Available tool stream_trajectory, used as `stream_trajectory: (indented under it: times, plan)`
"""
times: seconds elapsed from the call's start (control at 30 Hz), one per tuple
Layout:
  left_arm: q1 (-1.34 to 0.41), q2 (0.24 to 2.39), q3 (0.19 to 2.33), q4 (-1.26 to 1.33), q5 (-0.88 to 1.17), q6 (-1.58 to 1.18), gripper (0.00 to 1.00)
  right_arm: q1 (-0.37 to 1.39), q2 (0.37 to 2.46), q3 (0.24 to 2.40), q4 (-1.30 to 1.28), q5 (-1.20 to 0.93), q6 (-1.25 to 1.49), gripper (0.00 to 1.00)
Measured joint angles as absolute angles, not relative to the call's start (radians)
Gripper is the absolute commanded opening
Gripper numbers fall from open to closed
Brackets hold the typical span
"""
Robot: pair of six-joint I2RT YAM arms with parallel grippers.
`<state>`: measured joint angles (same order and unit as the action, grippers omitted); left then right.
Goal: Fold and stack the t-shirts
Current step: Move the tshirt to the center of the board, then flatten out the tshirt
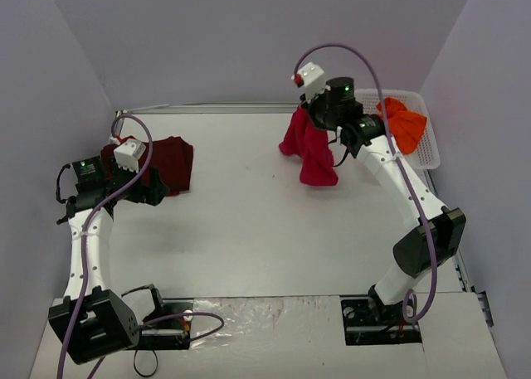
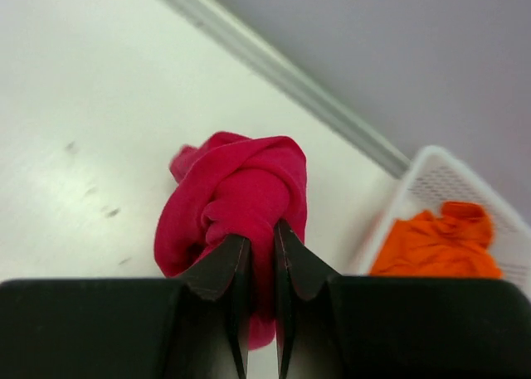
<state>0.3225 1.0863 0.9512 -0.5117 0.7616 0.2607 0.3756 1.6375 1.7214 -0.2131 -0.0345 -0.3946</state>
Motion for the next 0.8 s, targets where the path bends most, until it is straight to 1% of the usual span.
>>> stream_trajectory:
  times: [0.07, 0.1, 0.13, 0.17, 0.2, 0.23, 0.57, 0.6, 0.7, 0.8]
  plan:
    - [0.323, 1.086, 0.951, -0.512, 0.762, 0.261, 0.94, 0.422, 1.637, 1.652, -0.237, -0.069, -0.398, 0.09]
    - [0.323, 1.086, 0.951, -0.512, 0.762, 0.261, 0.94, 0.44, 1.637, 1.624, -0.249, -0.087, -0.398, 0.21]
    - [0.323, 1.086, 0.951, -0.512, 0.762, 0.261, 0.94, 0.455, 1.637, 1.594, -0.26, -0.108, -0.396, 0.63]
    - [0.323, 1.086, 0.951, -0.512, 0.763, 0.261, 0.94, 0.467, 1.637, 1.568, -0.278, -0.131, -0.397, 0.76]
    - [0.323, 1.086, 0.951, -0.512, 0.763, 0.261, 0.94, 0.475, 1.637, 1.552, -0.294, -0.151, -0.403, 0.83]
    - [0.323, 1.086, 0.951, -0.512, 0.763, 0.261, 0.94, 0.48, 1.637, 1.541, -0.308, -0.166, -0.403, 0.85]
    - [0.322, 1.089, 0.951, -0.512, 0.783, 0.26, 0.94, 0.46, 1.625, 1.512, -0.322, -0.18, -0.406, 0.84]
    - [0.322, 1.091, 0.951, -0.512, 0.785, 0.26, 0.94, 0.458, 1.622, 1.506, -0.322, -0.18, -0.406, 0.8]
    - [0.321, 1.1, 0.951, -0.512, 0.788, 0.26, 0.94, 0.453, 1.61, 1.478, -0.329, -0.194, -0.406, 0.74]
    - [0.32, 1.105, 0.951, -0.513, 0.789, 0.26, 0.94, 0.452, 1.612, 1.47, -0.393, -0.239, -0.416, 0.69]
